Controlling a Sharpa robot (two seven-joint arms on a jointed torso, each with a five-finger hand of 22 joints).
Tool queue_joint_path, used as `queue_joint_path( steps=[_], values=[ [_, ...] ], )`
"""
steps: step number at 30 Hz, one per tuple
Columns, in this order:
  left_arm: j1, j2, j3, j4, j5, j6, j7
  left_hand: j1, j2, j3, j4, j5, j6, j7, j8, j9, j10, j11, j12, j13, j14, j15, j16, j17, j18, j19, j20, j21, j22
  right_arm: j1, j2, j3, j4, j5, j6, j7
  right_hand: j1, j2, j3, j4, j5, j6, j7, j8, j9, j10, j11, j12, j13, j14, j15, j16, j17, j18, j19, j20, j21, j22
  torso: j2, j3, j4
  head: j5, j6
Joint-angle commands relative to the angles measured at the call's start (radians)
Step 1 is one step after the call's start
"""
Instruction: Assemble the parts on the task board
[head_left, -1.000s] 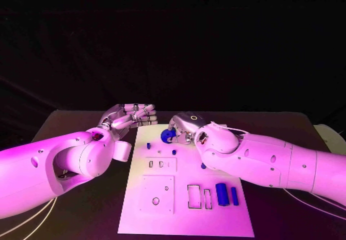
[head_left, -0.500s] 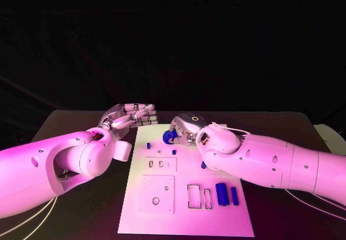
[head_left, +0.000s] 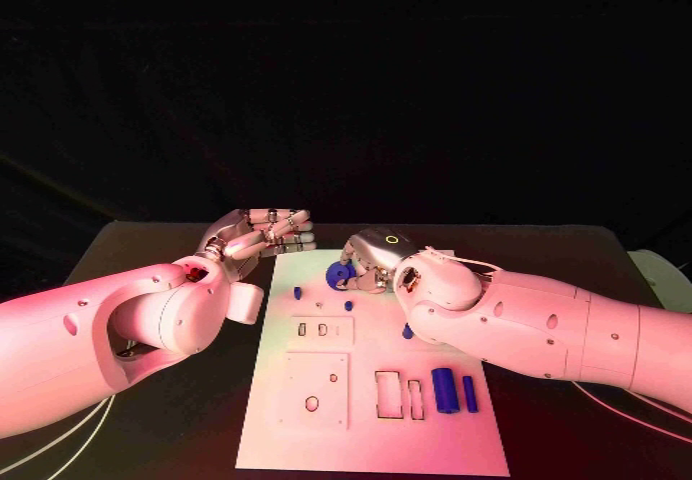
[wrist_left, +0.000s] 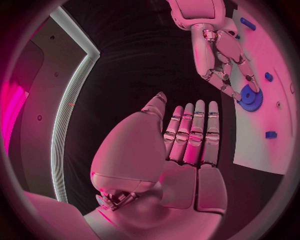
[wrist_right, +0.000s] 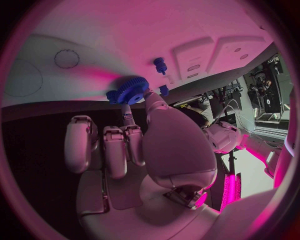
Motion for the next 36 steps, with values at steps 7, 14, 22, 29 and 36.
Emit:
queue_joint_path(
  steps=[7,14,22,29,36],
  values=[
    [0.002,0.001,0.001,0.001,0.001,0.016,0.001,0.004,0.008,0.002,-0.006,0.000,-0.003,0.008,-0.007,0.000,0.000,0.007,-0.005,-0.001,-0.001,0.005,-0.007,0.000,0.010,-0.003,0.002,-0.004,-0.002,-0.001,0.001,0.000,-0.004,0.027,0.052,0.008,-0.174,0.006,-0.121,0.077,-0.024,-0.059,0.014,-0.040,-0.023,0.016,0.022,-0.015,0.151,0.100,0.022,0.001,0.237,-0.001,-0.008,0.022,-0.021,0.009,0.000,-0.0006,0.0005,-0.002,-0.001],
    [0.002,0.002,0.001,0.000,0.001,0.016,0.000,0.003,0.008,0.001,-0.005,0.000,-0.004,0.008,-0.007,-0.001,-0.001,0.007,-0.005,-0.001,-0.002,0.005,-0.008,0.000,0.010,-0.004,0.002,-0.004,-0.002,-0.001,0.002,0.000,-0.011,0.036,0.072,0.006,-0.178,0.023,-0.135,0.076,-0.014,-0.053,0.014,-0.037,-0.024,0.018,0.022,-0.012,0.154,0.101,0.022,0.002,0.240,-0.001,-0.006,0.023,-0.020,0.012,0.001,-0.0004,0.0009,-0.002,-0.001],
    [0.002,0.002,0.001,0.000,0.001,0.015,-0.001,0.002,0.009,0.001,-0.005,0.000,-0.004,0.009,-0.008,-0.001,-0.001,0.007,-0.006,-0.001,-0.002,0.006,-0.009,-0.001,0.010,-0.004,0.002,-0.005,-0.002,-0.001,0.012,-0.001,-0.036,0.046,0.096,0.005,-0.176,0.032,-0.140,0.075,-0.006,-0.049,0.014,-0.037,-0.025,0.019,0.022,-0.010,0.155,0.101,0.022,0.003,0.241,-0.001,-0.006,0.023,-0.020,0.013,0.001,-0.0005,0.0010,-0.004,-0.001],
    [0.002,0.002,0.001,0.000,0.001,0.014,-0.001,0.002,0.009,0.001,-0.005,0.000,-0.004,0.009,-0.008,-0.001,-0.001,0.007,-0.006,-0.001,-0.002,0.006,-0.009,-0.001,0.010,-0.004,0.002,-0.005,-0.002,-0.001,0.006,-0.001,-0.028,0.049,0.090,0.002,-0.169,0.046,-0.148,0.073,0.013,-0.045,0.015,-0.037,-0.027,0.022,0.023,-0.005,0.159,0.102,0.023,0.004,0.244,-0.002,-0.002,0.024,-0.017,0.019,0.000,-0.0003,0.0005,-0.002,-0.003],
    [0.002,0.000,0.001,-0.001,0.001,0.014,-0.001,0.002,0.009,0.001,-0.005,0.000,-0.004,0.009,-0.008,-0.001,-0.001,0.007,-0.006,-0.001,-0.002,0.006,-0.009,-0.001,0.010,-0.004,0.002,-0.005,-0.002,-0.002,-0.038,-0.001,0.022,0.050,-0.016,0.018,-0.145,0.069,-0.161,0.070,0.065,-0.025,0.013,-0.033,-0.028,0.032,0.022,0.007,0.170,0.104,0.022,0.008,0.253,-0.007,0.011,0.024,-0.001,0.038,0.000,0.0009,-0.0002,-0.001,-0.003]
  ],
)
